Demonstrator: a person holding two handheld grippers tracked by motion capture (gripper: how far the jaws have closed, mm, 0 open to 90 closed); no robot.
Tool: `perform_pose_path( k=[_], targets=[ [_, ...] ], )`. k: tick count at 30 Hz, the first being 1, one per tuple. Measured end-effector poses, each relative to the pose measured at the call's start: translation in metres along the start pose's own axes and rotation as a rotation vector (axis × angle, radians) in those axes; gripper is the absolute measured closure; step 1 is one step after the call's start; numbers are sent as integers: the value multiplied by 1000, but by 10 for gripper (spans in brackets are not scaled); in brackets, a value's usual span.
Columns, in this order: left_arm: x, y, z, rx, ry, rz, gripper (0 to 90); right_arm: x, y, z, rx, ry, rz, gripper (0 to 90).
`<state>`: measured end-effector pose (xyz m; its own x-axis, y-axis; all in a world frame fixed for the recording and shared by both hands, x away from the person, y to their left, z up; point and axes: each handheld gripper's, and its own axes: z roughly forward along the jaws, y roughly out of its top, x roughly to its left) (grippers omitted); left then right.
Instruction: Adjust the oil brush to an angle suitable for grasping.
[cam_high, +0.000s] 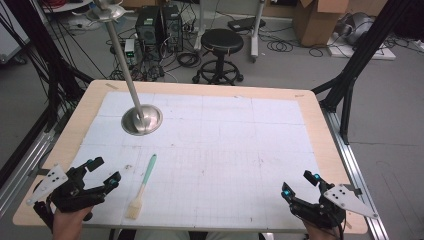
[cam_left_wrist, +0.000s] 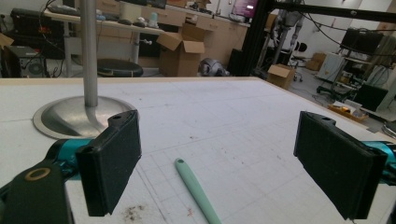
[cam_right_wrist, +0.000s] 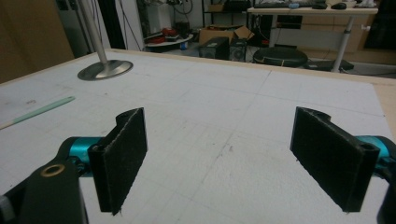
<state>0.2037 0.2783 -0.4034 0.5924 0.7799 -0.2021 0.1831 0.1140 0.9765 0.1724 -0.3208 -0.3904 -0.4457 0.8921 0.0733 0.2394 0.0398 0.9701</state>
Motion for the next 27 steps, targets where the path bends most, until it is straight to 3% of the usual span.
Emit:
perform_pose_path(
  k=[11, 15, 17, 18, 19, 20, 21, 25, 26, 27],
  targets=[
    [-1, -1, 5, 3, 35, -8, 150, -2, -1, -2, 0, -6, 8, 174],
    [-7, -1, 6, 14, 16, 7, 173, 0, -1, -2, 3, -2, 2, 175],
    [-10, -1, 8, 20, -3, 8, 222, 1, 0, -1, 2, 1, -6, 176],
    [-13, -1, 9, 41, -55, 19, 286, 3, 0, -1, 11, 5, -17, 176],
    [-13, -1, 9, 41, -55, 19, 344, 3, 0, -1, 11, 5, -17, 176],
    [-16, -2, 11, 68, -83, 35, 344, 4, 0, -1, 11, 5, -22, 176],
    [-21, -3, 14, 95, -104, 53, 474, 5, 0, 1, 14, 4, -29, 178],
    [-27, -9, 23, 124, -129, 49, 623, 4, -1, 2, 20, 1, -24, 178],
    [-30, -12, 28, 147, -141, 49, 623, 4, -1, 2, 20, 1, -24, 178],
    [-33, -15, 32, 174, -158, 49, 682, 3, -1, 2, 25, 0, -21, 178]
  ],
)
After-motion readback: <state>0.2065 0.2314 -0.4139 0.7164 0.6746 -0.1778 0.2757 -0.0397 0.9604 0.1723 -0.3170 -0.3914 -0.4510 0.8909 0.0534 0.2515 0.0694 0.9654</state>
